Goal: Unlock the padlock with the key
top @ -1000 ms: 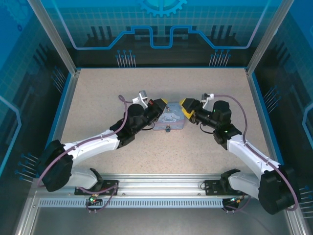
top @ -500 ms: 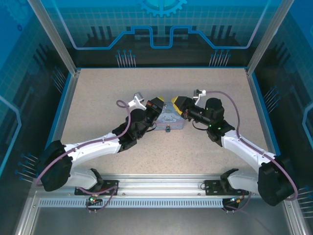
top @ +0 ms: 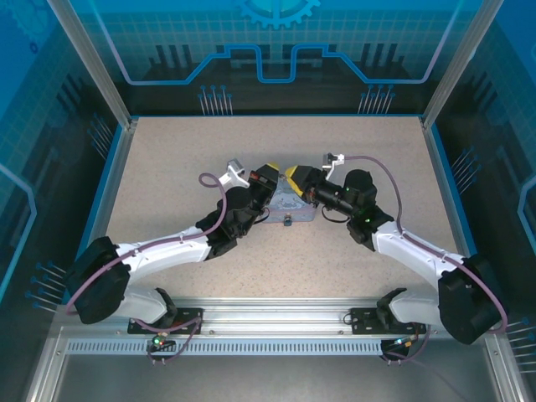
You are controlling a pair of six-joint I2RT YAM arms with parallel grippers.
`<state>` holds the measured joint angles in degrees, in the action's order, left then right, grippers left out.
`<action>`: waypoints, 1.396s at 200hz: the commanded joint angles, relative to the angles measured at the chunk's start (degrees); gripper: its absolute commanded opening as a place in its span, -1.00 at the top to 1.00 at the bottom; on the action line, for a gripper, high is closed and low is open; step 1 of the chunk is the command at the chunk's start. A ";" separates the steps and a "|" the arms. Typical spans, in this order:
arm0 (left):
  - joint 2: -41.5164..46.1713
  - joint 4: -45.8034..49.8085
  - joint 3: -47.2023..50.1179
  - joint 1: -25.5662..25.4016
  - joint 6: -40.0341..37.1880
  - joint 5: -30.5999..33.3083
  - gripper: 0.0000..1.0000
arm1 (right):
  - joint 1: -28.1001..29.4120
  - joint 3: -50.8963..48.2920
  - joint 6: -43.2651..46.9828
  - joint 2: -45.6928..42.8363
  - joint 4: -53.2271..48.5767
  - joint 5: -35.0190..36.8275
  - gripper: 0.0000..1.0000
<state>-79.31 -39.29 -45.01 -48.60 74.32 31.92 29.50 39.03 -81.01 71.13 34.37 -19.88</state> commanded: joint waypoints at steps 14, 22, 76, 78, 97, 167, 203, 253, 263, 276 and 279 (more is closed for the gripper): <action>-1.28 -4.33 1.16 -0.42 1.69 2.29 1.00 | 1.35 1.83 -0.95 1.02 3.70 1.11 0.24; -1.53 -4.64 1.16 -0.44 2.00 2.41 1.00 | 1.43 1.83 -1.13 1.19 4.01 1.12 0.26; -2.21 -5.08 1.08 -0.43 2.32 2.51 1.00 | 1.97 2.11 -1.52 1.68 4.65 1.11 0.36; -2.20 -5.07 1.12 -0.42 2.32 2.53 1.00 | 1.97 2.11 -1.52 1.72 4.63 1.10 0.36; -2.25 -5.07 1.07 -0.50 2.32 2.53 1.00 | 2.21 2.24 -1.52 1.90 4.65 1.07 0.44; -2.47 -4.99 0.90 -0.47 2.11 2.58 1.00 | 2.41 3.19 -1.57 2.42 4.50 0.85 0.51; -2.73 -5.01 0.85 -0.47 2.10 2.59 1.00 | 2.72 3.53 -1.36 2.52 3.97 0.72 0.59; -2.69 -4.66 0.48 -0.46 1.62 2.62 1.00 | 3.09 3.60 -1.01 2.68 3.29 0.59 0.81; -2.76 -4.56 0.37 -0.49 1.61 2.62 1.00 | 3.14 3.60 -1.05 2.66 3.25 0.56 0.85; -2.76 -4.64 0.29 -0.47 1.58 2.53 1.00 | 3.24 3.60 -1.06 2.69 3.16 0.60 0.92; -2.80 -4.64 0.28 -0.52 1.54 2.56 1.00 | 3.14 3.67 -1.00 2.72 3.16 0.57 0.95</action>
<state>-81.41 -42.72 -44.77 -48.60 76.58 34.68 31.20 40.62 -82.39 73.58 36.53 -18.83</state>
